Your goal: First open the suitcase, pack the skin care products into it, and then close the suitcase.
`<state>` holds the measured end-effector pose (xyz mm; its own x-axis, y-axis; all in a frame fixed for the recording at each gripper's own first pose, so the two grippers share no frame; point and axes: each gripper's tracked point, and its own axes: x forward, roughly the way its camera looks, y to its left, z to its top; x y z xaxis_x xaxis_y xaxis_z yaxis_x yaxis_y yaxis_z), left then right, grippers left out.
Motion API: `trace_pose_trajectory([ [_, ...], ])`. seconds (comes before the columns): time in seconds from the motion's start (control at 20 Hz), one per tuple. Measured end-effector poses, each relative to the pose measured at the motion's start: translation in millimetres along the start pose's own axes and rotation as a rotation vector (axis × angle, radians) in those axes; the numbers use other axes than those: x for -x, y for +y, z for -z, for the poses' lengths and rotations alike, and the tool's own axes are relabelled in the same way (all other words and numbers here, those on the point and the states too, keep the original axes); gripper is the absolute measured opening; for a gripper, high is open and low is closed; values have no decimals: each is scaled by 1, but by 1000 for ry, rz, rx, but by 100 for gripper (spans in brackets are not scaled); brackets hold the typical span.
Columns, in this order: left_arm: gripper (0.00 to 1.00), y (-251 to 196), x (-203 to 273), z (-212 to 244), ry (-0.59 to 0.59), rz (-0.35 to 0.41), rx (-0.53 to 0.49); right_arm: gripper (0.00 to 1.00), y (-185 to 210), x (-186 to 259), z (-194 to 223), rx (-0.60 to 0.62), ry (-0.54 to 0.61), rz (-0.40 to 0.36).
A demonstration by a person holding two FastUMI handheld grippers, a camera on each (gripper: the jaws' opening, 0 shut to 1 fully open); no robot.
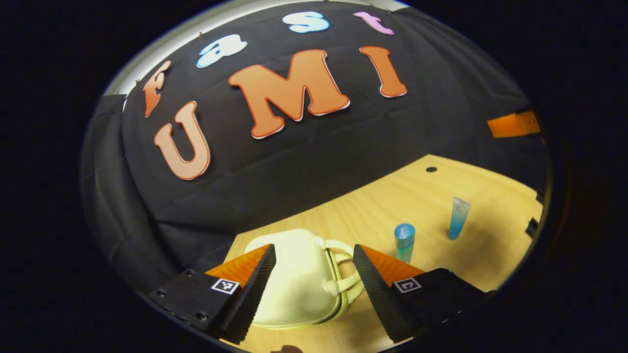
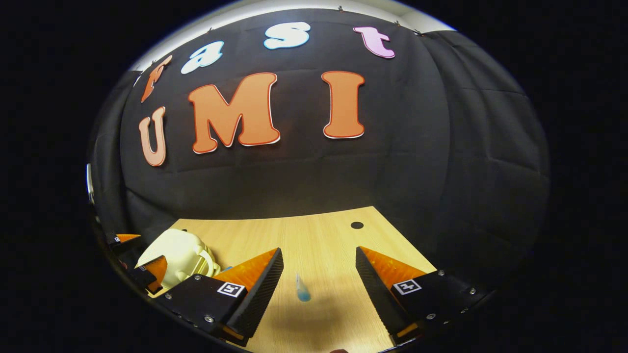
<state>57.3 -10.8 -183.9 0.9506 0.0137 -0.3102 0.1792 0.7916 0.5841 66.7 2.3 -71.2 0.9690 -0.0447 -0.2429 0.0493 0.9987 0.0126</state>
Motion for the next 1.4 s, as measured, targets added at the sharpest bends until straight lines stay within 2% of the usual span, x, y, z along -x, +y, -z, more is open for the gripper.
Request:
trace_pose_trajectory([
  [0.3,98,-28,-30,40,70,37,-213,94,-9,-12,15,-5,52,27],
  [0.55,98,-49,-48,64,135,90,-350,94,-25,-25,29,-37,94,68],
  [0.7,98,-56,-59,80,172,95,-433,94,-35,-33,34,-63,115,86],
  [0.8,98,-62,-65,89,192,113,-455,94,-40,-37,35,-62,118,97],
  [1.0,98,-61,-83,97,224,99,-532,94,-40,-43,40,-64,136,93],
  [1.2,97,-72,-100,99,246,131,-569,94,-43,-45,46,-83,159,97],
  [1.25,93,-77,-101,104,269,147,-558,94,-44,-46,46,-82,158,98],
  [1.3,75,-78,-102,109,284,152,-557,94,-45,-46,45,-82,158,102],
  [1.35,65,-78,-105,112,304,146,-559,94,-45,-47,45,-80,157,103],
  [1.4,34,-79,-109,115,310,152,-566,94,-46,-47,44,-78,155,106],
])
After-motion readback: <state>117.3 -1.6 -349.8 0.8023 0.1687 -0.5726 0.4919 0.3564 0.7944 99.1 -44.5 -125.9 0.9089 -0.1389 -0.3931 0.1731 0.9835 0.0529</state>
